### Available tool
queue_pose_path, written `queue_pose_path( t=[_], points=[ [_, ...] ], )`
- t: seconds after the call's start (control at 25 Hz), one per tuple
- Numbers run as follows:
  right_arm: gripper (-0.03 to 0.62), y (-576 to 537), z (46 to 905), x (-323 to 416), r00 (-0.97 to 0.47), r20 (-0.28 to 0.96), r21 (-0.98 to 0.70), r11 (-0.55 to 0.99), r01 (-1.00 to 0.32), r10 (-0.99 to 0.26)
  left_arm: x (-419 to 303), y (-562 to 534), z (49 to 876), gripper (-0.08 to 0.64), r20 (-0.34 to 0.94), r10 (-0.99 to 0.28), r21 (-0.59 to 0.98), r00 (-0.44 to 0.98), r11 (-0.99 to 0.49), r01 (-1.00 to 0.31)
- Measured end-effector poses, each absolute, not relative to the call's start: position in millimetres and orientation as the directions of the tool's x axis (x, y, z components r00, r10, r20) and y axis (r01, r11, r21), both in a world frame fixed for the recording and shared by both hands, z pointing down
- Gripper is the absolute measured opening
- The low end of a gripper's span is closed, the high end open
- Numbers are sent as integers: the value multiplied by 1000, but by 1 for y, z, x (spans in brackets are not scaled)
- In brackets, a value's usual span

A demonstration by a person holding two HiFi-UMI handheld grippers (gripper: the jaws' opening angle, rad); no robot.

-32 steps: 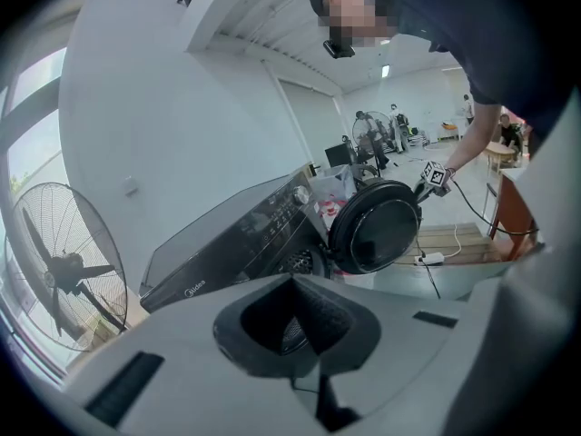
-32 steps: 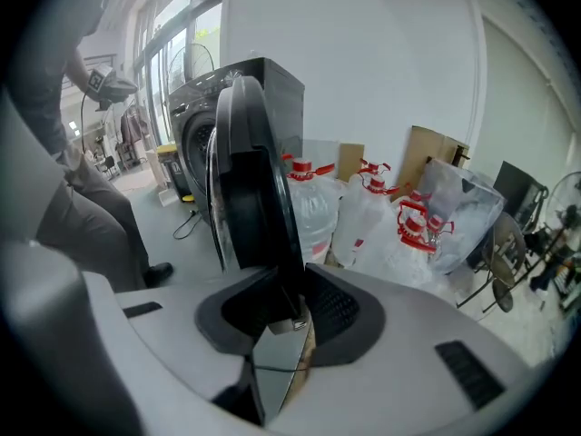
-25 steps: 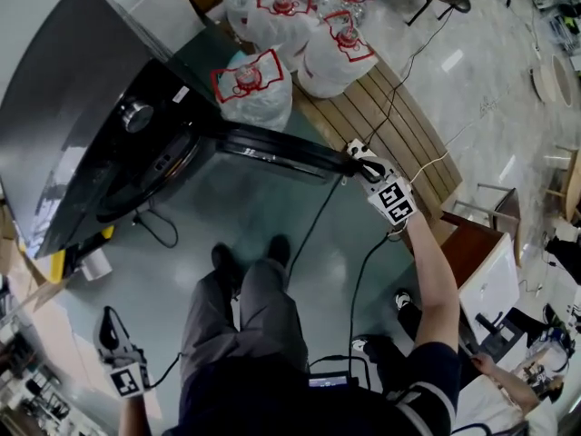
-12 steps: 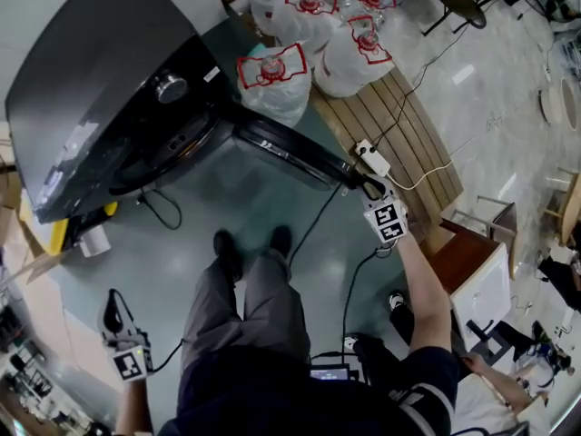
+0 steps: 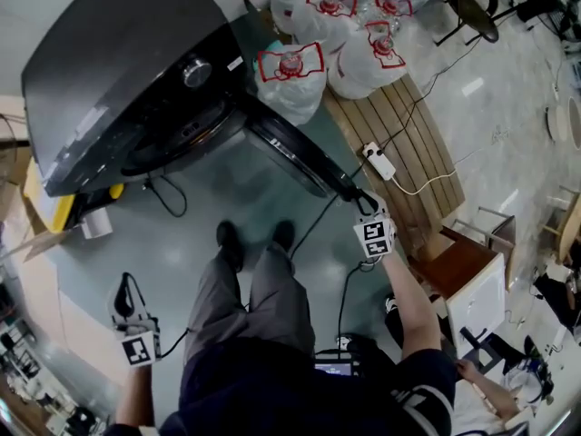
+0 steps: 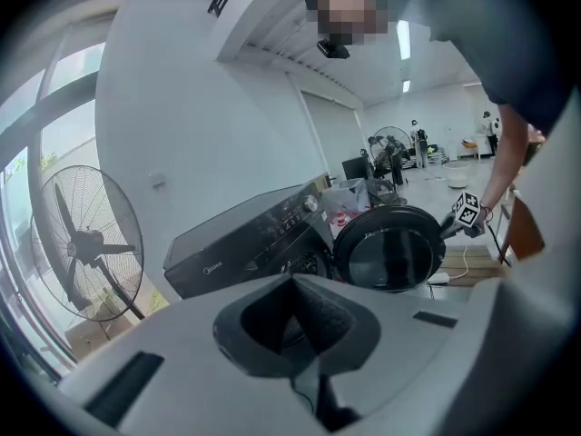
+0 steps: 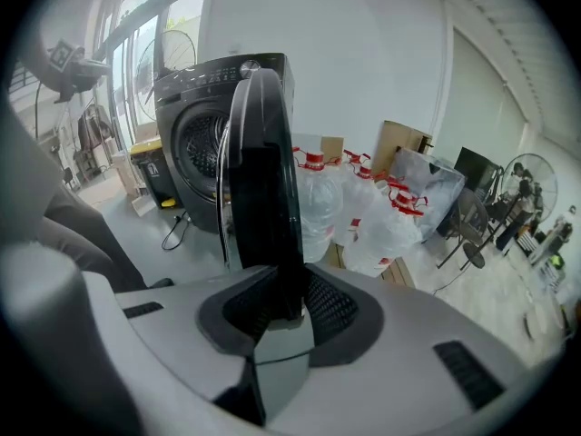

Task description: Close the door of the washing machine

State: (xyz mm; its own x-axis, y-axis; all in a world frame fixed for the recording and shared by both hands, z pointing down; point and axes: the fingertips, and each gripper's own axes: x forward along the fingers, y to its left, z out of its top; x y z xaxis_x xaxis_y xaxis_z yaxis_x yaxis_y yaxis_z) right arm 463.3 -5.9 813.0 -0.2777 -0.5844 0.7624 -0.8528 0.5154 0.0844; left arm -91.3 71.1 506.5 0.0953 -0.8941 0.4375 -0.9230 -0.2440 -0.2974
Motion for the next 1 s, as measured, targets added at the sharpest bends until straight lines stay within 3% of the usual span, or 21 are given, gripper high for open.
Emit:
queue_pose_path(
  t=[0.52,1.0],
  points=[
    [91,37,816,413,-261,776,78,498,-863,-574,-91,100,507,20,428,-897,-264,111,-242,-934],
    [89,76,819,350,-201,793,72,416,-907,-576,-171,132,503,20,425,-901,-250,89,-211,-945]
  ],
)
